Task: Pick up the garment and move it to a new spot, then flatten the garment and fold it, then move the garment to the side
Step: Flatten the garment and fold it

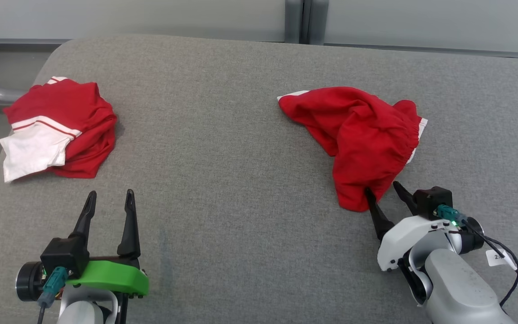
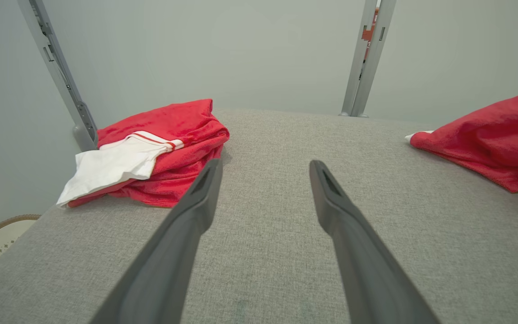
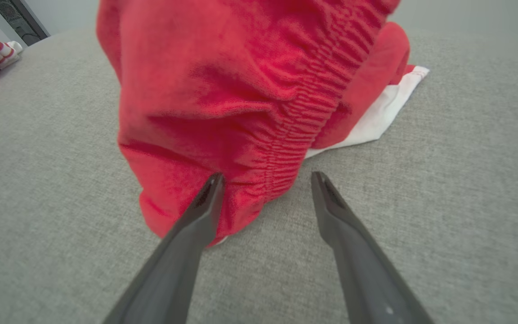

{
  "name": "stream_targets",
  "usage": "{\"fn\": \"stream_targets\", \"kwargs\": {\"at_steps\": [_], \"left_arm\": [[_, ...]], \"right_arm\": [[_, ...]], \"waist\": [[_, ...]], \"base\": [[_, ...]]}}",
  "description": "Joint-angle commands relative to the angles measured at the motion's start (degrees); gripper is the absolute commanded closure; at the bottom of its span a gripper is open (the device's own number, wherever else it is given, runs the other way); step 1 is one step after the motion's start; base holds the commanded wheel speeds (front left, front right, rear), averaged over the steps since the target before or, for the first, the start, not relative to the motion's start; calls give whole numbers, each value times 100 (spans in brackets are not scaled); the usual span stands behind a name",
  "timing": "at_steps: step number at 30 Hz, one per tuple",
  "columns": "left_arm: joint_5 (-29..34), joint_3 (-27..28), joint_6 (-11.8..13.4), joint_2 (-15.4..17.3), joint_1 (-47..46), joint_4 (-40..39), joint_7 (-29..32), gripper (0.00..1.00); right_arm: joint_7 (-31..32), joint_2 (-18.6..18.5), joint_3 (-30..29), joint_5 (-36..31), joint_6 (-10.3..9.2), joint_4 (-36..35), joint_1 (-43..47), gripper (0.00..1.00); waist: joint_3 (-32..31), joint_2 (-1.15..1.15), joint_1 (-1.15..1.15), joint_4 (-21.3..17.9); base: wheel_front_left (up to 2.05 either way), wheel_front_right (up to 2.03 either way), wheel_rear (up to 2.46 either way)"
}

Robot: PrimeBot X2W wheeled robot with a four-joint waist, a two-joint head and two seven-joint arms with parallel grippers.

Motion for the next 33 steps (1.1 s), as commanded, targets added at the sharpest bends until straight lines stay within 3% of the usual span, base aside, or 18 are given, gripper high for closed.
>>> {"fn": "stream_targets", "kwargs": {"at_steps": [1,8,17,24,33], "left_arm": [[-59,-9,-16,2,-115,14,-4,0],[-60,3,-14,-1,-68,71,-4,0],[-128,-86,35,1,-1,113,-4,0],[-171,-203,63,3,45,158,-4,0],[-182,-370,41,3,49,283,-4,0]], "right_arm": [[-20,-11,12,93,-2,46,-117,100],[-20,-85,-120,233,-2,-294,-77,100],[-20,-245,105,-85,-2,-1705,281,100],[-20,-184,1025,-227,-2,-2078,221,100],[-20,-8,2755,125,-3,-1501,234,100]], "waist": [[69,0,0,74],[8,0,0,-9],[-196,0,0,-188],[-266,0,0,-157],[-346,0,0,90]], "base": [[0,0,0],[0,0,0],[0,0,0],[0,0,0],[0,0,0]]}}
